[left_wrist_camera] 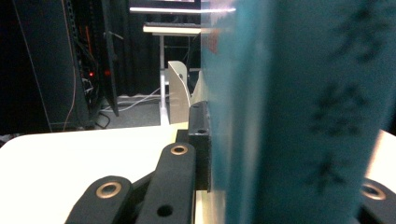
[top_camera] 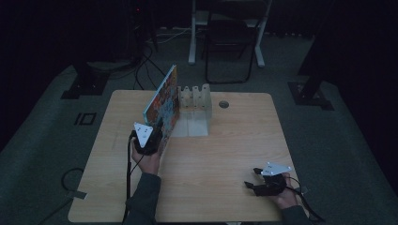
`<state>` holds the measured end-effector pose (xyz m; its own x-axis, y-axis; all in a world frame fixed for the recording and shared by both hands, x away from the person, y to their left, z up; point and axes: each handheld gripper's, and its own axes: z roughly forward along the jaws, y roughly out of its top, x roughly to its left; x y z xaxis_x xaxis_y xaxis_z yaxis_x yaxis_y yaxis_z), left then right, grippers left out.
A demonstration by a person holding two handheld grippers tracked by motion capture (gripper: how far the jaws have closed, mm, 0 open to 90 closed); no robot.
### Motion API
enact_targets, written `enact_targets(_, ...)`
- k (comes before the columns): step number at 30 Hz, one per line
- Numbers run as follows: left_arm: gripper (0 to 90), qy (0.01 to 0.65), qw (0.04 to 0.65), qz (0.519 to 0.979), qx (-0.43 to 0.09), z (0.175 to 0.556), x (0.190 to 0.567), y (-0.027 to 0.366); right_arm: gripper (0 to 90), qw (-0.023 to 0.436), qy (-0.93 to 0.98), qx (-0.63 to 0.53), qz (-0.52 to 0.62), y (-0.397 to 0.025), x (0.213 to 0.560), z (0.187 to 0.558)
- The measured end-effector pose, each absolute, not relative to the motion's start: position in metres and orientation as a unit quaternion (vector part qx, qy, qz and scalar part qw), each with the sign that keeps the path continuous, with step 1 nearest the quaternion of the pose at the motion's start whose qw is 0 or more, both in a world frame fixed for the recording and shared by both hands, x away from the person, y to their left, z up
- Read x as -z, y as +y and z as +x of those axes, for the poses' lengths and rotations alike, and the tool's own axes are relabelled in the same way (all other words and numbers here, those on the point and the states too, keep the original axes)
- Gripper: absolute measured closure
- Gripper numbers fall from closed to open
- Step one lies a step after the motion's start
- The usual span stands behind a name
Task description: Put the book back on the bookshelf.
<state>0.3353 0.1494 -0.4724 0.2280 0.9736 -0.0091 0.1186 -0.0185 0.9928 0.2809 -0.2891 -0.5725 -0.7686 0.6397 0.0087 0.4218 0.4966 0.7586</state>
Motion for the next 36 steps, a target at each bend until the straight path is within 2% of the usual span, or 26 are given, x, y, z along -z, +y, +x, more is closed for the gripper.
enact_targets(36,81.2,0.463,0.516,0.586,-0.42,0.3376,0.4793,0.1448,27.3,0.138,0.854,-0.394,0.31,-0.2891,0.5726,0.2809)
